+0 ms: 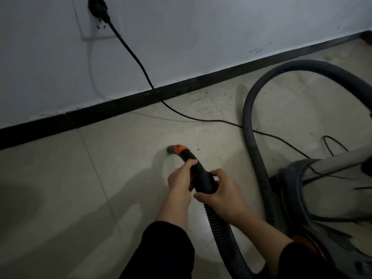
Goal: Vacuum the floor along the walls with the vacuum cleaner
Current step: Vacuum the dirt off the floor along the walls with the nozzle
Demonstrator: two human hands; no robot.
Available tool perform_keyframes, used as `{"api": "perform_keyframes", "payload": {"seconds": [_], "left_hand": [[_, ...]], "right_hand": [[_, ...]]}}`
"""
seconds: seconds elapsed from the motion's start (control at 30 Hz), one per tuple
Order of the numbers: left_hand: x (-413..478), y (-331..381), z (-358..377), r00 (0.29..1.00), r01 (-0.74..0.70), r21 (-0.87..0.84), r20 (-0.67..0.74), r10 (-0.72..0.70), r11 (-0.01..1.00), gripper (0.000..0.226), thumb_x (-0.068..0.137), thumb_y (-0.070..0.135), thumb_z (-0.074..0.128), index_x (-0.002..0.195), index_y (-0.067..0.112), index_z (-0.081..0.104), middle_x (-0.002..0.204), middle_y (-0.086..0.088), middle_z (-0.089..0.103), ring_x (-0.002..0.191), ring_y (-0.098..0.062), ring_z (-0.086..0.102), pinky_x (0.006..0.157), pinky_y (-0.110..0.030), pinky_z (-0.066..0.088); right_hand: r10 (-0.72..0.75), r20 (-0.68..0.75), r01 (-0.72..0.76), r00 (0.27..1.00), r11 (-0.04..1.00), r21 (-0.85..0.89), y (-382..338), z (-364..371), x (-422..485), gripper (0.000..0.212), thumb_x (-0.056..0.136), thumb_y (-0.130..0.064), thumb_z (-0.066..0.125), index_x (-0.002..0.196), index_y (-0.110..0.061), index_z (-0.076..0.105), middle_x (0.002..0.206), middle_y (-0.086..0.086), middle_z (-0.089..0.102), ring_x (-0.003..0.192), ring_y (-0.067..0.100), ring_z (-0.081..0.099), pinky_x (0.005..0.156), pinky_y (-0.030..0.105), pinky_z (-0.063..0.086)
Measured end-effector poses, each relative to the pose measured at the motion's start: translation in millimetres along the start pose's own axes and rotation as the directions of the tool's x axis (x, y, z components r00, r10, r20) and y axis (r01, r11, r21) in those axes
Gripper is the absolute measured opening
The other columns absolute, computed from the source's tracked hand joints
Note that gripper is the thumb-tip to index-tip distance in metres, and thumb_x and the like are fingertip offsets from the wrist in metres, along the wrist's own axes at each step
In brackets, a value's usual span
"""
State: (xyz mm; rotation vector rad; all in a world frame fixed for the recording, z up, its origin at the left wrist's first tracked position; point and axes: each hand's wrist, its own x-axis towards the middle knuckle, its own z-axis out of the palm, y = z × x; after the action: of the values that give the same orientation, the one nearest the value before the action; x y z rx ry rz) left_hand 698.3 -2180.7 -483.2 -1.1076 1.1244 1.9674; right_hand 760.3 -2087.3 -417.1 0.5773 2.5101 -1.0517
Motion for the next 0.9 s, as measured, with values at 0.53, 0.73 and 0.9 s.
{"api": "perform_keyframes", "payload": {"seconds": [0.53,0.73,0.9], "left_hand": [[-45,-105,-2,0.979,-0.142,0.228,-0.114,0.171,0.963,0.035,0.078,0.032,0.075,0.095,0.002,0.068,0.093,-0.012,0.073,0.088,-0.025,0.070,0.080,-0.041,0.060],[-54,-124,-1,0.961,-0.202,0.289,-0.126,0.247,0.936,0.029,0.076,0.030,0.074,0.079,0.004,0.060,0.088,-0.016,0.072,0.087,-0.032,0.071,0.076,-0.044,0.061],[-58,-141,2,0.945,-0.200,0.354,-0.176,0.274,0.914,0.034,0.077,0.035,0.068,0.090,0.003,0.062,0.091,-0.013,0.071,0.084,-0.025,0.069,0.076,-0.040,0.061]], "right_hand": [[-0.071,0.005,0.071,0.997,0.997,0.011,96,-6,-76,0.060,0.070,-0.030,0.083,0.119,-0.029,0.048,0.090,-0.009,0.067,0.074,0.003,0.066,0.062,0.018,0.054],[-0.099,0.079,0.098,0.992,0.995,0.017,114,-20,-86,0.059,0.069,-0.032,0.082,0.115,-0.032,0.046,0.088,-0.008,0.067,0.065,0.005,0.065,0.055,0.018,0.051],[-0.129,0.106,0.132,0.986,0.991,-0.018,126,-25,-93,0.056,0.069,-0.033,0.081,0.112,-0.032,0.045,0.089,-0.009,0.066,0.070,0.005,0.065,0.057,0.018,0.052]]}}
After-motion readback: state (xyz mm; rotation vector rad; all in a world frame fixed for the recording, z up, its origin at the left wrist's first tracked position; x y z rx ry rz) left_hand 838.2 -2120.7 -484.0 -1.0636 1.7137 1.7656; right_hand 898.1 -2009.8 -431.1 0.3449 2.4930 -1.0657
